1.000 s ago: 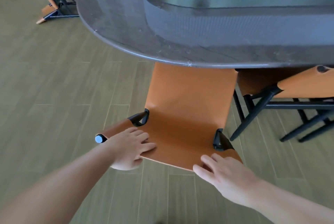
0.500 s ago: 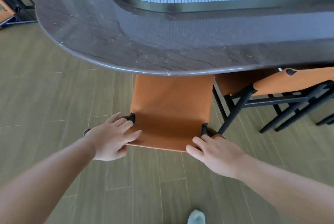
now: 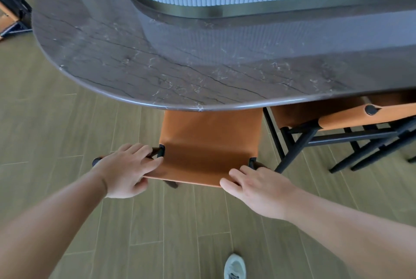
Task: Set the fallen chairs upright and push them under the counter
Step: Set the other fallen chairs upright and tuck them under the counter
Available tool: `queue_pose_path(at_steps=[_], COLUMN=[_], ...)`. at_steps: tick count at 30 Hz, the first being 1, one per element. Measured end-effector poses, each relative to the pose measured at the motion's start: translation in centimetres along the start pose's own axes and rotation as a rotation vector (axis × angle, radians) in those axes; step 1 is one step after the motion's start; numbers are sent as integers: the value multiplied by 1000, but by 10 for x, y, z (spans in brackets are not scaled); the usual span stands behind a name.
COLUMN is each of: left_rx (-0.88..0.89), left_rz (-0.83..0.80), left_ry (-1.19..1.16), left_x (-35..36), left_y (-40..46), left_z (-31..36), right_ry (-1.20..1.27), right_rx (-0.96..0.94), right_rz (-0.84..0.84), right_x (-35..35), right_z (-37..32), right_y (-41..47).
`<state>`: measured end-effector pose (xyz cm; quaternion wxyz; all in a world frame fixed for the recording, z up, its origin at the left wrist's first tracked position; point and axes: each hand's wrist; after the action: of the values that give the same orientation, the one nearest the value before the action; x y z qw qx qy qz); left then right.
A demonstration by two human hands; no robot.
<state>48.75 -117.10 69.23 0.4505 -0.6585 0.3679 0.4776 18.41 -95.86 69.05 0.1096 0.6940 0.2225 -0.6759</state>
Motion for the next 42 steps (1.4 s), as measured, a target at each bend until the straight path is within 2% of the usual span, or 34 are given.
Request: queue_pose_path(at_steps=[9,16,26,33,35,42], left_rx=[19,29,155,229,239,133], left_rz=[69,36,109,153,188,289], left_ry=[15,9,-54,-19,7,63], left_x=[-3,-10,-9,-9,-9,11], left_y=[27,48,57,59,57,31], left_z=[-21,-35,-49,-54,-56,-64], right_ry=[39,43,24,-79,-100,-70], right_rx=[-14,20,68,76,110,426], right_rz=[9,-25,-65,-36,-2,224], right_x=[-4,-8,-8,-15,-16,10], right_z=[33,54,68,64,59,27], right_y=[13,23,34,31,32,36])
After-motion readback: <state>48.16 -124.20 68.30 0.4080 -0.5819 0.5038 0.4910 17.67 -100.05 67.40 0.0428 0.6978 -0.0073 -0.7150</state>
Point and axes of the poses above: each hand's wrist, its own y-axis towards the middle knuckle, its own x-axis out of the palm, z = x × y, and after that the axes turned 1 degree about -x, right-handed
